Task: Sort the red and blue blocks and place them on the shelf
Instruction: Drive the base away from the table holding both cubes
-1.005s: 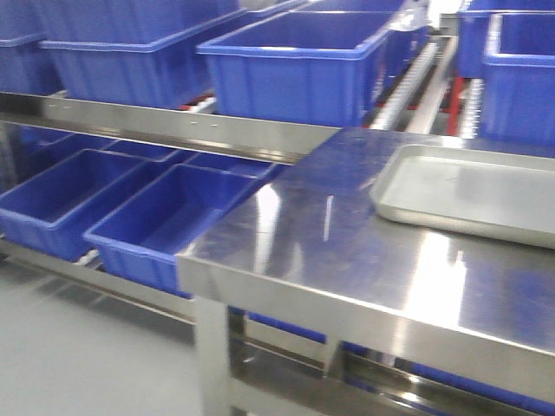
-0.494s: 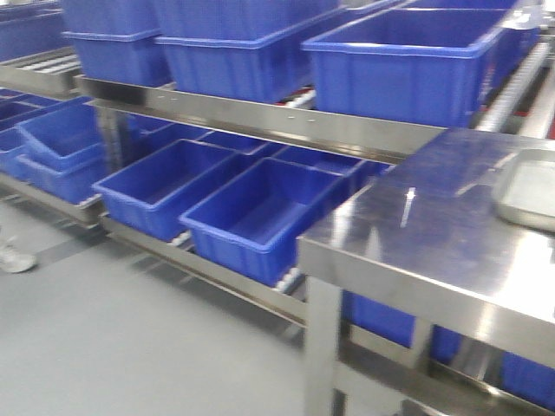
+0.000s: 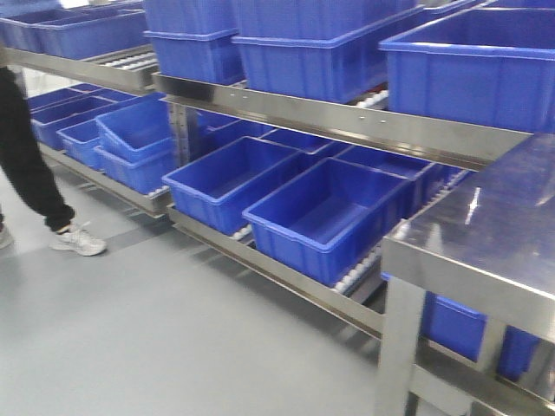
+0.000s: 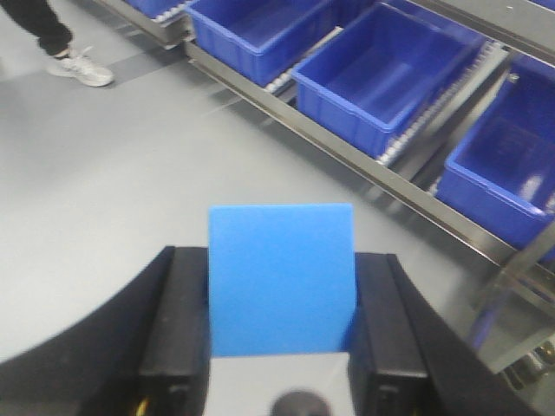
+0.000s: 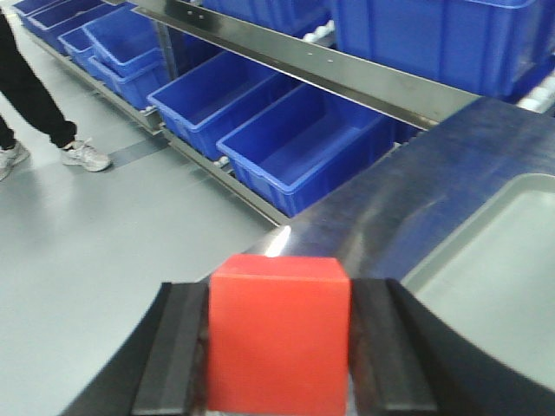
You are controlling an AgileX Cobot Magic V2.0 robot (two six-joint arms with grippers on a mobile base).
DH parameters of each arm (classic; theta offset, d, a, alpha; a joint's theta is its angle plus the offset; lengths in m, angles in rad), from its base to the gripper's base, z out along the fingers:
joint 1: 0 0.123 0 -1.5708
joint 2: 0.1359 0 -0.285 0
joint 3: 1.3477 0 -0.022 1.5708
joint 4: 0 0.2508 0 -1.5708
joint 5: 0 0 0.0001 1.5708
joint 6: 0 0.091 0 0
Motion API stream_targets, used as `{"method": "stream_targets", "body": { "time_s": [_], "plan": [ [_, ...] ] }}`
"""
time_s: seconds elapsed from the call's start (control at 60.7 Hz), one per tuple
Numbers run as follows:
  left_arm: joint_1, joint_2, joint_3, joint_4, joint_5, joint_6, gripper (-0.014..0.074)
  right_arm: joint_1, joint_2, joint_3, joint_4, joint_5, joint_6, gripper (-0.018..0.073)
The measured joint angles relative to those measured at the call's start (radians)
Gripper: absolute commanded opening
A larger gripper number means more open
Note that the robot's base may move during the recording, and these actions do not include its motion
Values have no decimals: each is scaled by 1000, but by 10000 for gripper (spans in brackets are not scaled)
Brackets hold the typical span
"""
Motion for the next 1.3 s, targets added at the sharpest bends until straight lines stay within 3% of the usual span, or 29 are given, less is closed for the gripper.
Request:
{"method": "stream_targets", "body": {
  "time_s": [1.302],
  "plan": [
    [0,0,0,1,0,0,127,0,0,0,0,0,0,60]
  ]
}}
